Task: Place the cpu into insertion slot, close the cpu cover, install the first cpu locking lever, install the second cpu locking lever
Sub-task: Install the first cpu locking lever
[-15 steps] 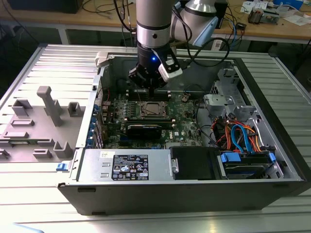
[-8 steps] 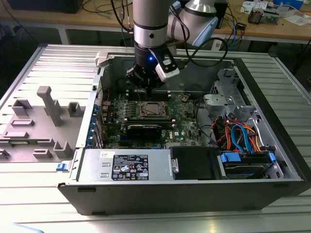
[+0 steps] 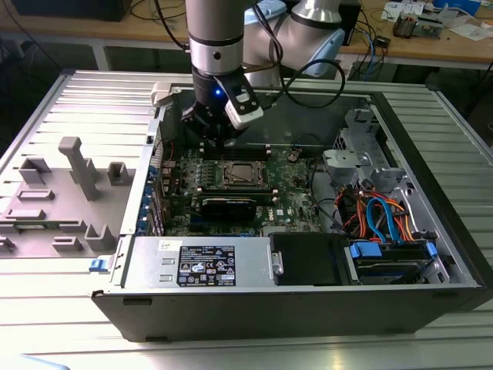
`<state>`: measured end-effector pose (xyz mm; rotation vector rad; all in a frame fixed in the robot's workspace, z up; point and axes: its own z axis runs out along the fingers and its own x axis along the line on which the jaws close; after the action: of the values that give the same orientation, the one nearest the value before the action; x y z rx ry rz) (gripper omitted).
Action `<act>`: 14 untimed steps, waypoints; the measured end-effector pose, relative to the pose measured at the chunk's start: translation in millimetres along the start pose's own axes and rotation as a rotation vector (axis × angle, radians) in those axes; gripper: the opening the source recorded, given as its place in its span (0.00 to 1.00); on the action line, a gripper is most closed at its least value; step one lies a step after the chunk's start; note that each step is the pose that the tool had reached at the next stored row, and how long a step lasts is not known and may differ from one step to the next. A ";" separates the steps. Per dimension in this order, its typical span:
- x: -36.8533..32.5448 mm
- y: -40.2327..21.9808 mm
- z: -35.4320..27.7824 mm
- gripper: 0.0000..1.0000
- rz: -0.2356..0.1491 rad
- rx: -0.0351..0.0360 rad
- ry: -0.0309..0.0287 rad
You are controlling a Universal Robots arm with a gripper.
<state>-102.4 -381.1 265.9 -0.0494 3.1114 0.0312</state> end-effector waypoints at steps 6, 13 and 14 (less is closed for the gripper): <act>0.5 0.0 0.0 0.11 -0.019 -0.0006 0.0004; 0.3 0.2 -7.3 0.11 -0.019 -0.0009 0.0002; 0.5 0.2 -7.4 0.11 -0.019 -0.0007 0.0002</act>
<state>-103.1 -381.1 273.3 -0.0794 3.1108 0.0319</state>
